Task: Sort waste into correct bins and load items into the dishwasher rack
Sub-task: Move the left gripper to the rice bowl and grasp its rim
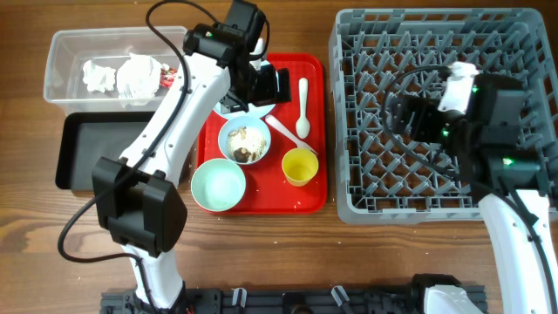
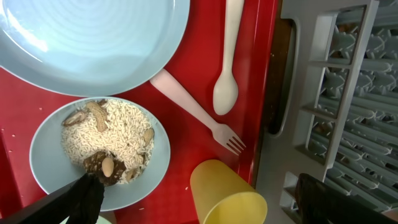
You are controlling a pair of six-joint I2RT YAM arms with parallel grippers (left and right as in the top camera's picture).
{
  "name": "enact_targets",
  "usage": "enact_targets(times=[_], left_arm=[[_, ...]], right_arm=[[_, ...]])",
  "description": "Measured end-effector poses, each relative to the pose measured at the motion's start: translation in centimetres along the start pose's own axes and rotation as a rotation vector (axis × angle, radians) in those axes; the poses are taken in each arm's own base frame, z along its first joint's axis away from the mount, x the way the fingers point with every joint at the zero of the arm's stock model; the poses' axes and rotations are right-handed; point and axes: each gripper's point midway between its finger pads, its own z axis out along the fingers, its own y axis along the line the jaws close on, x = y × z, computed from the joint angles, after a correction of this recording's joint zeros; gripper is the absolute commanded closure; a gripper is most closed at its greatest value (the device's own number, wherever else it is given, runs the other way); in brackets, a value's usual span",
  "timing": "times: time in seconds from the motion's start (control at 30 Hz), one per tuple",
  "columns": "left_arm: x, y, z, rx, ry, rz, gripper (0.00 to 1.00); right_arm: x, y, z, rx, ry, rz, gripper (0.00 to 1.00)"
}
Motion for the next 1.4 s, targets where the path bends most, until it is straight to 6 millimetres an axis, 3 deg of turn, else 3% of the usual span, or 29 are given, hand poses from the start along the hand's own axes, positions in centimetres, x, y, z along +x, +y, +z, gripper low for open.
enact_targets(times=[0.1,0.3,0.43,0.57,0.67,0.77,0.93,1.13,1.3,1.4], left_arm=[[-0.1,0.2,0.0,-0.016,-0.007,-0.002,0.08],[-0.1,0.9,0.5,-0.065,-0.021,0.0,0.1],[1.1,1.2,3.4,-0.093,0.023,0.013,0.14],[2.9,1.9,7.3,-0.12,0.081,0.029,0.36],[3.7,2.1,8.8,-0.128,0.095,0.035,0.47],[3.9,2.1,9.7,-0.127,0.085,0.048,0.49],[4.7,2.6,11.6,-0.163,0.061,0.079,0.62],[5.2,2.7,12.6,-0.181,0.043,0.105,0.76],[4.9,2.6,12.6,-0.182,0.031,0.107,0.8],[4.9,2.6,12.6,-0.182,0.032,0.108,0.96]], right_arm=[[0.2,-0.7,-0.1,0.024,0.009,0.017,0.0],[0.3,-0.8,-0.1,0.029,0.011,0.025,0.0],[0.3,-0.8,-0.1,0.029,0.012,0.024,0.0],[0.3,-0.8,-0.1,0.029,0.012,0.025,0.0],[0.3,-0.8,-0.1,0.029,0.012,0.025,0.0],[0.3,-0.8,-0.1,0.029,0.012,0.025,0.0],[0.3,-0.8,-0.1,0.029,0.012,0.025,0.0],[0.3,-0.8,-0.1,0.029,0.012,0.025,0.0],[0.3,-0.8,-0.1,0.029,0.012,0.025,0.0],[0.3,-0.8,-0.1,0.029,0.012,0.025,0.0]])
